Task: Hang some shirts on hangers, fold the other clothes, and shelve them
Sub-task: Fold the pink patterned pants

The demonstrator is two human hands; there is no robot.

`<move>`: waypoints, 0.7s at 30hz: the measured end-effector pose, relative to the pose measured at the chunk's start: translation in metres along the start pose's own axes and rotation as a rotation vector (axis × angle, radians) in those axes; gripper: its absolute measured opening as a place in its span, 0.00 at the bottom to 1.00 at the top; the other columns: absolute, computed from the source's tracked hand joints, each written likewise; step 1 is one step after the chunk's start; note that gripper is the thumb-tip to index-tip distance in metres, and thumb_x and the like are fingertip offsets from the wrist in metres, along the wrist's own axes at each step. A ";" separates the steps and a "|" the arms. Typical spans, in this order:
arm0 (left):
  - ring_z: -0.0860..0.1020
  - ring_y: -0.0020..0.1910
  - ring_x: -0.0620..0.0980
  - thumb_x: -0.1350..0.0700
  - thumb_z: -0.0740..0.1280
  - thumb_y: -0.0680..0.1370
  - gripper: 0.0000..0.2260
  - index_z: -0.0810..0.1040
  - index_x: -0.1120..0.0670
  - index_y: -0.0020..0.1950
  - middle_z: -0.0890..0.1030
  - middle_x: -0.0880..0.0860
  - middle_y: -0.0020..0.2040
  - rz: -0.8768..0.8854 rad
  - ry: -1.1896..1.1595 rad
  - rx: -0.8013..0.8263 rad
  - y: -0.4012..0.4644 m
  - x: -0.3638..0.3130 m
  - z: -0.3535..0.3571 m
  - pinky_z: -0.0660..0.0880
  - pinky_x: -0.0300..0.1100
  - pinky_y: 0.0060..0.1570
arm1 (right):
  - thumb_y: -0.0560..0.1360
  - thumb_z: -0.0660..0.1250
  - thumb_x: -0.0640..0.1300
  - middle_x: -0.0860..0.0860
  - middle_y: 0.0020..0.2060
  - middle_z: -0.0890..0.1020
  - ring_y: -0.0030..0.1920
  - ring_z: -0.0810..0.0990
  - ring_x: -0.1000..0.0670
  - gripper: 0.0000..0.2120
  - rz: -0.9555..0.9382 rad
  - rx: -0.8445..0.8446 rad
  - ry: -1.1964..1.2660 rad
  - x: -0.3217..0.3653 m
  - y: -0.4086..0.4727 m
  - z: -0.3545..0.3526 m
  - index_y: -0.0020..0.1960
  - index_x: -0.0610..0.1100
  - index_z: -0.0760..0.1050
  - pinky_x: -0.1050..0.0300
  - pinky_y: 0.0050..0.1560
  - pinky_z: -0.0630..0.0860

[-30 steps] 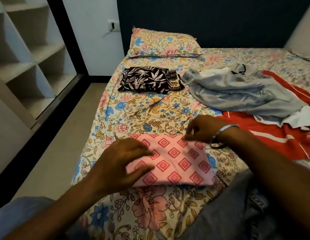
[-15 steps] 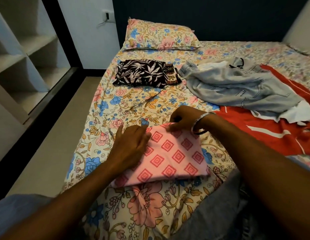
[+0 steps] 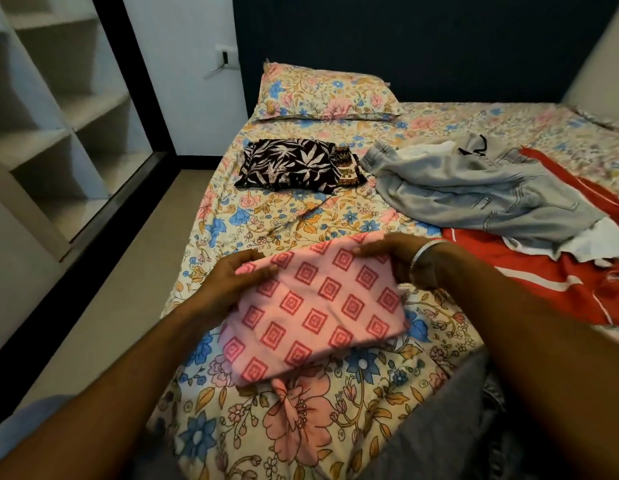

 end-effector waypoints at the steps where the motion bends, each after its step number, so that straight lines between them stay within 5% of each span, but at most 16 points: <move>1: 0.85 0.45 0.63 0.56 0.73 0.75 0.17 0.74 0.63 0.59 0.83 0.68 0.52 -0.047 -0.040 -0.011 0.001 0.004 0.000 0.84 0.50 0.38 | 0.70 0.77 0.46 0.41 0.52 0.84 0.50 0.83 0.39 0.30 0.064 -0.013 0.046 -0.009 0.002 0.002 0.68 0.39 0.73 0.43 0.56 0.79; 5: 0.85 0.49 0.65 0.60 0.75 0.73 0.23 0.73 0.63 0.65 0.84 0.66 0.53 -0.196 -0.055 0.067 -0.001 0.007 0.002 0.85 0.51 0.40 | 0.70 0.78 0.42 0.39 0.58 0.83 0.57 0.83 0.37 0.33 0.214 0.048 0.047 -0.023 -0.006 0.011 0.70 0.38 0.68 0.43 0.59 0.80; 7: 0.84 0.52 0.66 0.60 0.76 0.73 0.23 0.73 0.63 0.65 0.84 0.66 0.55 -0.236 -0.011 0.120 -0.006 0.008 0.000 0.85 0.53 0.44 | 0.71 0.77 0.40 0.40 0.54 0.85 0.53 0.85 0.38 0.28 0.204 0.050 0.012 -0.018 -0.015 0.018 0.67 0.38 0.70 0.46 0.53 0.83; 11: 0.83 0.54 0.67 0.59 0.74 0.75 0.22 0.74 0.62 0.66 0.84 0.66 0.55 -0.232 -0.018 0.141 -0.021 0.013 0.002 0.82 0.58 0.52 | 0.71 0.76 0.37 0.40 0.54 0.85 0.54 0.85 0.37 0.24 0.117 0.055 0.033 -0.008 -0.021 0.033 0.65 0.40 0.73 0.41 0.57 0.81; 14: 0.83 0.54 0.68 0.54 0.74 0.76 0.24 0.73 0.61 0.68 0.83 0.67 0.57 -0.079 -0.278 -0.014 -0.021 0.009 0.003 0.80 0.65 0.55 | 0.74 0.73 0.37 0.37 0.55 0.84 0.52 0.85 0.36 0.22 0.001 0.049 0.201 0.004 -0.024 0.037 0.66 0.38 0.74 0.39 0.52 0.82; 16: 0.79 0.60 0.71 0.47 0.71 0.78 0.26 0.72 0.60 0.70 0.79 0.69 0.62 -0.065 -0.495 0.067 -0.023 0.008 0.007 0.77 0.68 0.58 | 0.76 0.71 0.36 0.36 0.52 0.84 0.45 0.85 0.38 0.20 -0.074 -0.020 0.322 0.009 -0.023 0.035 0.66 0.35 0.73 0.44 0.45 0.84; 21: 0.83 0.51 0.66 0.63 0.76 0.74 0.28 0.69 0.60 0.71 0.80 0.69 0.60 -0.226 -0.426 0.157 -0.037 0.019 0.030 0.84 0.55 0.44 | 0.75 0.73 0.38 0.38 0.49 0.85 0.43 0.84 0.40 0.22 0.091 -0.144 0.378 -0.002 -0.025 0.029 0.65 0.34 0.70 0.46 0.42 0.84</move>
Point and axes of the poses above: each hand's wrist, its own y-axis towards the middle knuckle, its own z-axis out of the palm, x = y × z, the point moved 3 cm from there along y, towards the middle knuckle
